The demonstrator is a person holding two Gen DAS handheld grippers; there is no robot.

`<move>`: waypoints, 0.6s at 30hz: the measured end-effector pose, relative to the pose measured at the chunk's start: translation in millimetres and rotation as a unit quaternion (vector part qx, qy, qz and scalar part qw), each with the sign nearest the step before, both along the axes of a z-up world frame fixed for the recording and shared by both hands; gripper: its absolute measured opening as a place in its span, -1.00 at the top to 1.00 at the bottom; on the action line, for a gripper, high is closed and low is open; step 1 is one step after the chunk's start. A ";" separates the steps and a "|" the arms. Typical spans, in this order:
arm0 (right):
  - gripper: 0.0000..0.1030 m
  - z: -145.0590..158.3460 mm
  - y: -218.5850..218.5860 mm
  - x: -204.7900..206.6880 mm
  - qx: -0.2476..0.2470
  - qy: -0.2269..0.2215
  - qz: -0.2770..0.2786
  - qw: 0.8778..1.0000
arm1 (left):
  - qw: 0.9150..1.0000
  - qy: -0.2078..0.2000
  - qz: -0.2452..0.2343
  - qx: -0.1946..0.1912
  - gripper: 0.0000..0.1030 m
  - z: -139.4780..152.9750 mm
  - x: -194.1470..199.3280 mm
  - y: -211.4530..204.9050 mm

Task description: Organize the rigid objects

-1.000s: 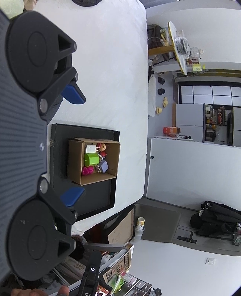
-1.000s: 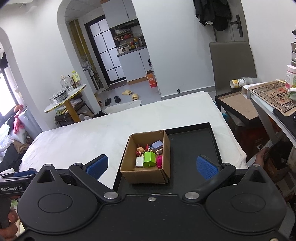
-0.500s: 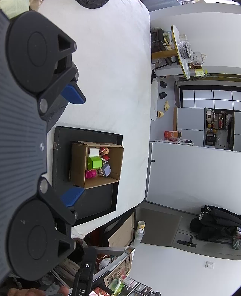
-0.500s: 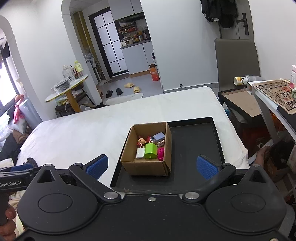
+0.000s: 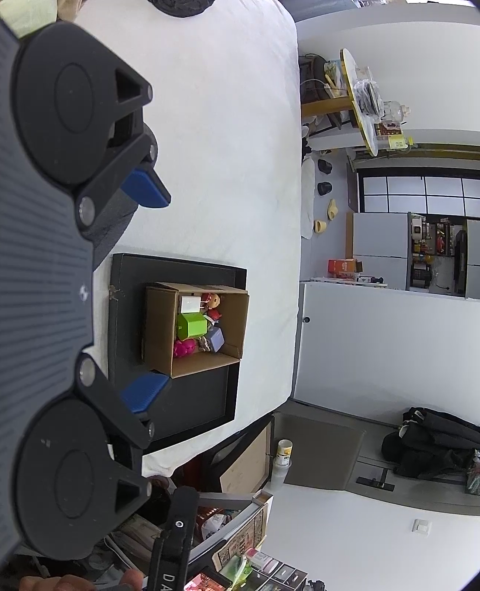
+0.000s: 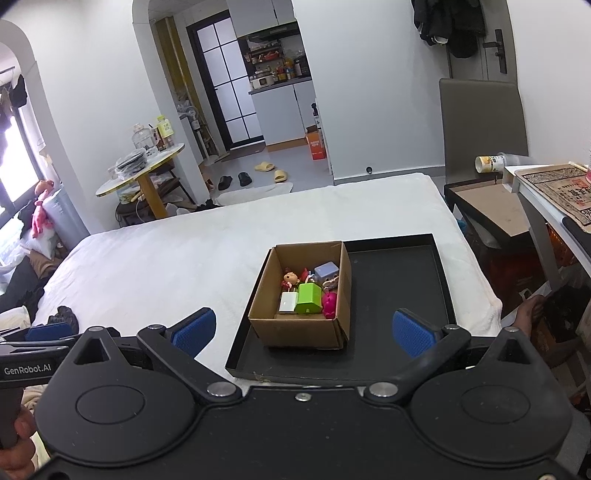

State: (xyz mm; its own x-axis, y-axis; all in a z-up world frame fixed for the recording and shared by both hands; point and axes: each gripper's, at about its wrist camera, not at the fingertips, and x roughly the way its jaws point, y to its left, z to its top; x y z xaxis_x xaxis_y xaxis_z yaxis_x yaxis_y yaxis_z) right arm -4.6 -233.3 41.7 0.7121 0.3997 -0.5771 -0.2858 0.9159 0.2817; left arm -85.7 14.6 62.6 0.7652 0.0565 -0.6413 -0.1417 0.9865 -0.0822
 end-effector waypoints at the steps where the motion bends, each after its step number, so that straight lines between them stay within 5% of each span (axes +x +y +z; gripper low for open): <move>1: -1.00 0.0 0.1 -0.4 -0.001 0.000 0.001 1.000 | 1.000 0.000 0.000 0.000 -0.86 -0.3 -0.3 0.1; 18: -1.00 -1.1 2.6 -1.2 -0.004 0.003 0.002 1.000 | 1.000 -0.001 0.008 -0.006 -0.86 1.1 -3.7 4.7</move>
State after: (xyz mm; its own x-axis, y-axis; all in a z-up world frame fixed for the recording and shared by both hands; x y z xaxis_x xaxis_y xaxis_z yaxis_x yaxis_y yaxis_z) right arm -5.7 -230.6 40.6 0.7064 0.3989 -0.5847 -0.2884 0.9166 0.2769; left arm -89.4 19.3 63.7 0.7650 0.0612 -0.6411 -0.1582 0.9828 -0.0949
